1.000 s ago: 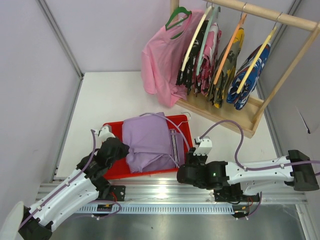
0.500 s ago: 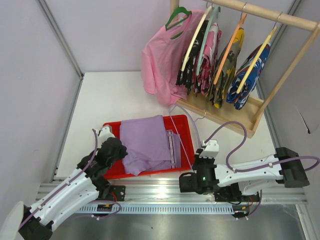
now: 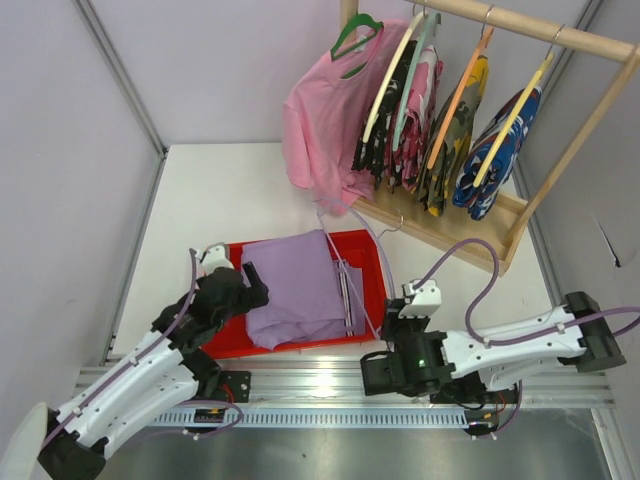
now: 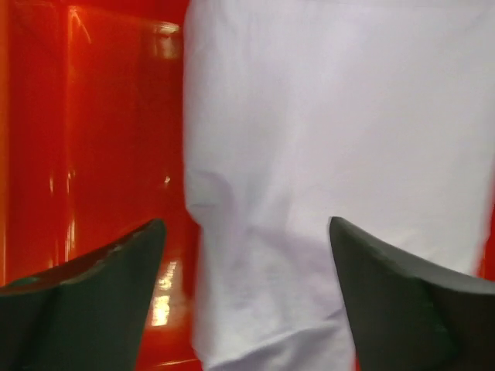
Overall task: Remove the trousers from the hanger
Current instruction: Pass the hanger from the right arm to the left
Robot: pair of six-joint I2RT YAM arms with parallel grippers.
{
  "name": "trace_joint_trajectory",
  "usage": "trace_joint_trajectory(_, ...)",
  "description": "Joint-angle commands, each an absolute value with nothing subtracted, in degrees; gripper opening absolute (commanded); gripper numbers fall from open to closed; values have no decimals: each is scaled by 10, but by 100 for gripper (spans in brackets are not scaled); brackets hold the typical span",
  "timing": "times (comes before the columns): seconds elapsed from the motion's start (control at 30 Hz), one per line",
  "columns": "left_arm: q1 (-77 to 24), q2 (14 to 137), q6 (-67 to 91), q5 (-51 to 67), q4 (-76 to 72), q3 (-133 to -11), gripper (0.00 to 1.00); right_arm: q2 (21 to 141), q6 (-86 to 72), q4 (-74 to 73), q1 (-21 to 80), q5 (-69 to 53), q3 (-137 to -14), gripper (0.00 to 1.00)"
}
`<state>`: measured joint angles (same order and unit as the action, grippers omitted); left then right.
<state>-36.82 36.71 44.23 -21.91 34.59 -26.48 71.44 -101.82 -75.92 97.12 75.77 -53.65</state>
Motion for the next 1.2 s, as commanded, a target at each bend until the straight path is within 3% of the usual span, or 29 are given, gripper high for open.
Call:
trace_joint_trajectory(0.0,-364,341,446,-238,391,-324,94,664,-974,-866,983,859,-566,0)
trace_joint_trajectory(0.17,-365,334,404,-202,412,-403,98,624,-813,-795,1007,895,-575,0)
trace_joint_trajectory(0.23,-365,344,373,-135,383,-450,97,609,-700,-738,1019,903,-584,0)
trace_joint_trajectory(0.37,-371,379,366,-55,322,-518,91,585,-662,-736,1022,904,-610,0)
trace_joint_trajectory(0.47,-385,433,374,-35,273,-547,90,556,-539,-639,1027,896,-610,0)
trace_joint_trajectory(0.57,-409,492,382,-22,240,-589,88,513,-226,-367,1023,842,-557,0)
trace_joint_trajectory(0.6,-417,505,383,-18,230,-598,88,499,-151,-213,1019,810,-537,0)
trace_joint_trajectory(0.67,-445,542,382,-23,217,-634,88,464,-82,-126,999,723,-503,0)
trace_joint_trajectory(0.8,-496,591,369,-50,231,-731,88,459,-63,-104,949,640,-532,0)
trace_joint_trajectory(1.17,-556,593,409,-69,181,-718,85,520,-134,-201,823,551,-649,0)
